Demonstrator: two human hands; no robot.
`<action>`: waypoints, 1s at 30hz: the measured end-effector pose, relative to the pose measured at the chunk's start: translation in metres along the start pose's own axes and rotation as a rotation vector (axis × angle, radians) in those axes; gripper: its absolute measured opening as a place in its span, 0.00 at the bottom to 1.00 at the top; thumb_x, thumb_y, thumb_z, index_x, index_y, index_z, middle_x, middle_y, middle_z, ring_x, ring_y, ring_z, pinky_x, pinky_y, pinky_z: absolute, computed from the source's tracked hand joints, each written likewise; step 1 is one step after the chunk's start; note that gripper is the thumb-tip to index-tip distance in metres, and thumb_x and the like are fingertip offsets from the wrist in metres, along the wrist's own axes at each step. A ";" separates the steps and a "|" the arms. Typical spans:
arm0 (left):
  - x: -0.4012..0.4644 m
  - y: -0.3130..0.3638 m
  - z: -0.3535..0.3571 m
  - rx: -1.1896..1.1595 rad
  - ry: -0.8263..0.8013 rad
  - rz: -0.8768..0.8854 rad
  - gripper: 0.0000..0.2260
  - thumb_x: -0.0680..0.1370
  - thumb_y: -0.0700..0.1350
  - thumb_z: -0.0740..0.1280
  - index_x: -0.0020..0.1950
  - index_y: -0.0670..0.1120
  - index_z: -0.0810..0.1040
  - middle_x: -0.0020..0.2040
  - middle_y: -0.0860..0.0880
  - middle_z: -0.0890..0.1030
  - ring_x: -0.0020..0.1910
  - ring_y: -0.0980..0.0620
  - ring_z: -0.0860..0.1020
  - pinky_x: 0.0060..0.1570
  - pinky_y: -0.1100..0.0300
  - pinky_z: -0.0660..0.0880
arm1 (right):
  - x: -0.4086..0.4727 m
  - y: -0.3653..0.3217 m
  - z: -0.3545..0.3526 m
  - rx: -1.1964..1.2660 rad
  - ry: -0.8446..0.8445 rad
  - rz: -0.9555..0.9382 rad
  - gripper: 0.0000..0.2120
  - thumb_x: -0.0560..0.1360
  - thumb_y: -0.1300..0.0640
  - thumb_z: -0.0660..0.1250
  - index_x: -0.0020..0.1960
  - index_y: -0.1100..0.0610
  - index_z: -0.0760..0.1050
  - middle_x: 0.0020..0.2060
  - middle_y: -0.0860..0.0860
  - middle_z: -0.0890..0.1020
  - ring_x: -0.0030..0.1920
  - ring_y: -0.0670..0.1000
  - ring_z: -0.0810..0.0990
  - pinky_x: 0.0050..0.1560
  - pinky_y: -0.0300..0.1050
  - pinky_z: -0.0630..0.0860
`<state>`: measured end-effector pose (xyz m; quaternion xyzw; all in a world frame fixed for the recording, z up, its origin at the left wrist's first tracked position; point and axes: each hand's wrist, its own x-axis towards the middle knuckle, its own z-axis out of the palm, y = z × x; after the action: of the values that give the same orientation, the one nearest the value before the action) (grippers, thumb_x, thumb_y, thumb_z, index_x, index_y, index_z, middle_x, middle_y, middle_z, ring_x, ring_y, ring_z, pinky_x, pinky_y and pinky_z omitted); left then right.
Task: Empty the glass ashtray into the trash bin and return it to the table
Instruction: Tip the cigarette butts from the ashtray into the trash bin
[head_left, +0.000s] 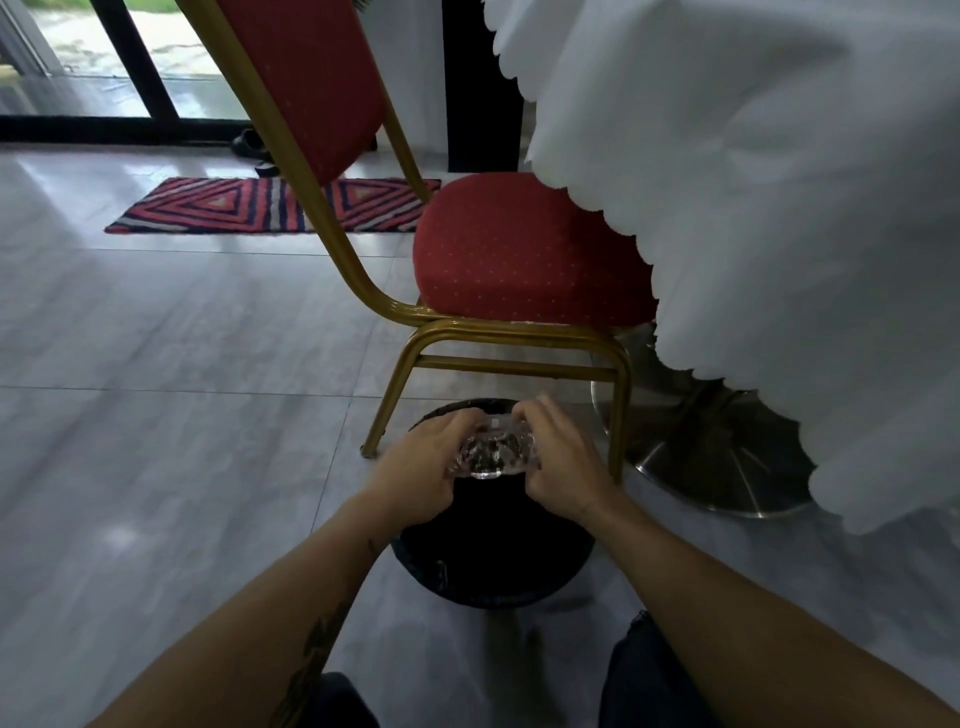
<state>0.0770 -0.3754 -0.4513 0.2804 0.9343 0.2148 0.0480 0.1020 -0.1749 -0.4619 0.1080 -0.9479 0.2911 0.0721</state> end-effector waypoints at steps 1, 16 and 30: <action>-0.002 -0.003 0.003 0.057 0.011 0.046 0.31 0.73 0.40 0.67 0.75 0.52 0.63 0.73 0.50 0.71 0.71 0.48 0.71 0.68 0.53 0.71 | -0.002 0.003 0.000 -0.058 -0.011 -0.051 0.22 0.67 0.68 0.71 0.57 0.55 0.71 0.55 0.51 0.72 0.55 0.52 0.72 0.47 0.49 0.78; -0.001 -0.018 0.012 0.366 0.138 0.298 0.33 0.73 0.34 0.65 0.79 0.41 0.61 0.78 0.41 0.66 0.76 0.42 0.65 0.69 0.48 0.73 | 0.000 0.013 0.002 -0.221 -0.073 -0.214 0.32 0.67 0.69 0.70 0.68 0.54 0.63 0.68 0.58 0.67 0.62 0.61 0.76 0.53 0.54 0.82; 0.008 -0.024 0.005 0.466 0.172 0.362 0.28 0.77 0.36 0.56 0.78 0.40 0.62 0.78 0.39 0.64 0.78 0.41 0.62 0.71 0.46 0.71 | 0.008 0.012 -0.002 -0.294 -0.045 -0.237 0.36 0.71 0.69 0.67 0.77 0.63 0.61 0.75 0.63 0.67 0.74 0.62 0.67 0.72 0.57 0.71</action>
<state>0.0593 -0.3869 -0.4655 0.4266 0.8939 0.0228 -0.1360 0.0911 -0.1651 -0.4653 0.2139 -0.9621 0.1365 0.0996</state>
